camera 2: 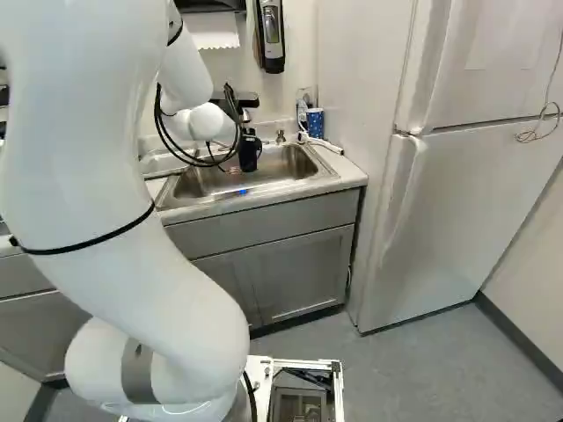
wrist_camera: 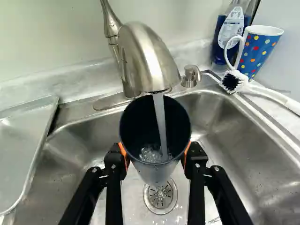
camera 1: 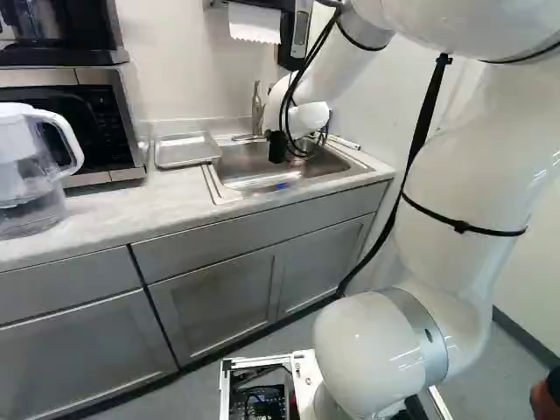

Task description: Rinse the cup and place it in the tray

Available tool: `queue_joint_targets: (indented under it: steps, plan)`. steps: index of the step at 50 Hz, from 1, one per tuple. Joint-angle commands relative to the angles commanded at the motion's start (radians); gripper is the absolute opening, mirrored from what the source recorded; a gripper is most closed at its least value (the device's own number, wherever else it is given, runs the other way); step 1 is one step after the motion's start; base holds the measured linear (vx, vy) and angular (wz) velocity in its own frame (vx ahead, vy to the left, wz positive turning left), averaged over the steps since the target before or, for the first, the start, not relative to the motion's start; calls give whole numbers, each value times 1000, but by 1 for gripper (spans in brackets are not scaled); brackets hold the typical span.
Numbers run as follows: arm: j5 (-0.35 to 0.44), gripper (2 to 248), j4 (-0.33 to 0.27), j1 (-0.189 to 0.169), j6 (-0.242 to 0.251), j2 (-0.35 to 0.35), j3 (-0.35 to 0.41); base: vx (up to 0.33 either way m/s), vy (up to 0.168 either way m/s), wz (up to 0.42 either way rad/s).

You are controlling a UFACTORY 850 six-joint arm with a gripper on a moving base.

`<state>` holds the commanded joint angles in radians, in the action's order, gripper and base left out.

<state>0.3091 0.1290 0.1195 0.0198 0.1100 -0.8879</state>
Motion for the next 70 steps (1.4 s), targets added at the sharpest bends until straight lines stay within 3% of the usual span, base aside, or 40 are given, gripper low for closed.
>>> queue_joint_targets:
  steps: [70]
  plan:
    - [0, 124, 0, 0, 0, 0, 0, 0, 0, 0]
